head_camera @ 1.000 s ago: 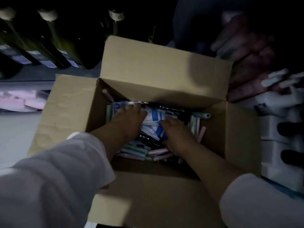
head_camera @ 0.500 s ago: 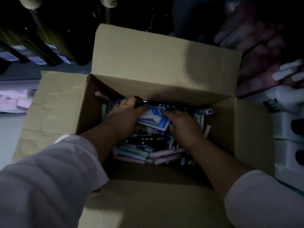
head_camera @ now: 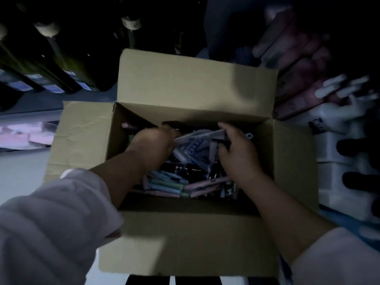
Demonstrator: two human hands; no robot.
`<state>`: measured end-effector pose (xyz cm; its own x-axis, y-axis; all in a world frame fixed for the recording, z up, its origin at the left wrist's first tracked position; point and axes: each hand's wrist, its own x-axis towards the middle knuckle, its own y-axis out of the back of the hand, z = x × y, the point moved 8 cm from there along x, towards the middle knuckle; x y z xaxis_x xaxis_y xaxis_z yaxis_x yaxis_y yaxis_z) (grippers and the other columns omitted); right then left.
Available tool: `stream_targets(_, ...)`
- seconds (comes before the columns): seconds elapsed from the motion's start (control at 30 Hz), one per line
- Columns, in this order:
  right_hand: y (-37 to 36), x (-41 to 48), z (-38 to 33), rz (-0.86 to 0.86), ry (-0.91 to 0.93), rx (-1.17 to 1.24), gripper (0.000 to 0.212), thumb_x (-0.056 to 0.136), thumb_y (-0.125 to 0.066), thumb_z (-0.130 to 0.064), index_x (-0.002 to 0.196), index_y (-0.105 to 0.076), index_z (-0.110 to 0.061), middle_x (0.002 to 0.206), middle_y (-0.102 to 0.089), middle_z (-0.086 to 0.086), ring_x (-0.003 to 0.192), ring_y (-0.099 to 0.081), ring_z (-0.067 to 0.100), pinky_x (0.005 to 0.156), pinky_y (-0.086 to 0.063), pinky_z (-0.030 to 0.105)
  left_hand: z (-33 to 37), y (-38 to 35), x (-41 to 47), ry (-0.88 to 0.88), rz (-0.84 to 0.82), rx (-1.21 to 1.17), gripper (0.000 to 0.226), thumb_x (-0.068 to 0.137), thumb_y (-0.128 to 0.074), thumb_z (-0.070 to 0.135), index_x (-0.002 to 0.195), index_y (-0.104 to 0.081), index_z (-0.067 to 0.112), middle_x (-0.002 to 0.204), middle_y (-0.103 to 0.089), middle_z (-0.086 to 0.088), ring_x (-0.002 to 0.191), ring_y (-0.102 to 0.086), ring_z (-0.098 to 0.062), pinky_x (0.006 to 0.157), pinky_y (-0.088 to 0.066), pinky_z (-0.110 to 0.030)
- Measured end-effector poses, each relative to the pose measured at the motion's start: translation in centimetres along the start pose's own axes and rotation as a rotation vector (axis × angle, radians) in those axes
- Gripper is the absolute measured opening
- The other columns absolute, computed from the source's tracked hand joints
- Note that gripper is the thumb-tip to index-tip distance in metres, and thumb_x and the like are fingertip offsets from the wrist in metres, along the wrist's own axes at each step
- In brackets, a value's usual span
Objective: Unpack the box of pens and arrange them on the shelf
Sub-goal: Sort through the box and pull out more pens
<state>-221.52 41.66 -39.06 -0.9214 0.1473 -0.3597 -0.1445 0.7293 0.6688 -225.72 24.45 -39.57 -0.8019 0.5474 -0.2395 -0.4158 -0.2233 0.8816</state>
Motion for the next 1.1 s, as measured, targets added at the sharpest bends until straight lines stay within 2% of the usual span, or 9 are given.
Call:
stream_targets(0.1, 2.1, -2.5, -1.1, 0.051, -0.010, 0.058, 0.047, 0.088, -0.044, -0.020, 0.132, -0.046, -0.037, 0.130, -0.055, -0.001, 0.119, -0.051, 0.018, 0.096, -0.049, 0.040, 0.7, 2.8, -1.7, 0.103, -0.021, -0.212, 0.024, 0.094, -0.055, 0.021, 0.113, -0.062, 0.010, 0.109, -0.065, -0.012, 0.101, -0.060, -0.028, 0.073, -0.038, -0.025)
stream_targets(0.17, 3.4, -4.1, -2.0, 0.070, -0.046, 0.126, 0.047, 0.088, -0.045, -0.016, 0.130, -0.047, -0.037, 0.122, -0.056, -0.002, 0.114, -0.053, 0.016, 0.090, -0.050, 0.035, 1.6, 4.6, -2.7, 0.166, -0.074, -0.301, 0.027, 0.092, -0.058, 0.025, 0.116, -0.064, 0.013, 0.109, -0.068, -0.009, 0.101, -0.062, -0.024, 0.073, -0.041, -0.024)
stream_targets(0.3, 6.2, -7.0, -4.5, 0.075, -0.147, 0.350, 0.045, 0.094, -0.048, -0.003, 0.134, -0.047, -0.023, 0.109, -0.053, -0.014, 0.106, -0.052, 0.007, 0.079, -0.044, 0.019, 3.4, 8.3, -4.9, 0.319, -0.139, -0.641, 0.006, 0.091, -0.063, 0.028, 0.095, -0.066, 0.025, 0.065, -0.064, 0.011, 0.049, -0.052, 0.006, 0.048, -0.040, -0.013)
stream_targets(0.5, 10.3, -10.3, -10.6, 0.069, -0.176, 0.641, 0.019, 0.094, -0.058, -0.014, 0.109, -0.057, -0.026, 0.103, -0.062, -0.011, 0.100, -0.060, 0.009, 0.078, -0.046, 0.018, 8.6, 16.0, -6.3, 0.247, -0.115, -1.001, 0.019, 0.092, -0.061, 0.019, 0.109, -0.063, 0.028, 0.104, -0.068, 0.010, 0.094, -0.063, -0.001, 0.078, -0.046, -0.016)
stream_targets(0.57, 11.5, -11.3, -12.2, 0.092, -0.256, 0.859, 0.012, 0.096, -0.055, -0.021, 0.107, -0.058, -0.022, 0.103, -0.065, -0.001, 0.097, -0.064, 0.017, 0.070, -0.049, 0.023, 10.3, 18.9, -6.7, 0.162, -0.052, -0.924, 0.018, 0.092, -0.061, 0.015, 0.101, -0.064, 0.030, 0.099, -0.068, 0.010, 0.094, -0.064, -0.008, 0.078, -0.048, -0.017)
stream_targets(0.67, 12.8, -12.9, -14.2, -0.037, -0.456, 1.214, 0.042, 0.100, -0.038, -0.040, 0.123, -0.052, -0.008, 0.107, -0.063, 0.010, 0.092, -0.064, 0.024, 0.073, -0.052, 0.032, 12.8, 24.9, -7.7, -0.109, 0.237, -0.374, 0.016, 0.090, -0.061, 0.020, 0.102, -0.069, 0.027, 0.091, -0.067, 0.006, 0.089, -0.063, -0.020, 0.079, -0.049, -0.027)
stream_targets(0.77, 14.9, -14.5, -16.8, -0.251, -0.478, 1.405, 0.072, 0.093, -0.031, -0.061, 0.118, -0.056, 0.002, 0.111, -0.067, 0.019, 0.100, -0.064, 0.031, 0.083, -0.050, 0.040, 16.0, 28.9, -9.7, -0.428, 0.436, 0.086, 0.034, 0.082, -0.048, 0.024, 0.109, -0.070, 0.023, 0.102, -0.069, 0.003, 0.097, -0.059, -0.026, 0.086, -0.041, -0.039)
stream_targets(0.93, 19.4, -16.7, -19.9, -0.327, -0.309, 1.074, 0.060, 0.097, -0.036, -0.051, 0.130, -0.052, -0.003, 0.121, -0.064, 0.017, 0.110, -0.061, 0.031, 0.098, -0.045, 0.048, 19.6, 32.4, -13.5, -0.674, 0.631, 0.346, 0.039, 0.087, -0.041, 0.018, 0.110, -0.071, 0.027, 0.113, -0.068, 0.000, 0.115, -0.049, -0.024, 0.098, -0.028, -0.041)
stream_targets(1.1, 21.3, -19.4, -23.0, -0.376, -0.228, 0.936, 0.030, 0.091, -0.056, -0.018, 0.118, -0.059, -0.003, 0.108, -0.068, 0.019, 0.094, -0.067, 0.031, 0.087, -0.053, 0.047, 22.1, 34.7, -15.3, -0.764, 0.773, 0.429, 0.035, 0.094, -0.043, 0.018, 0.114, -0.069, 0.031, 0.119, -0.066, -0.003, 0.119, -0.048, -0.028, 0.095, -0.031, -0.046)
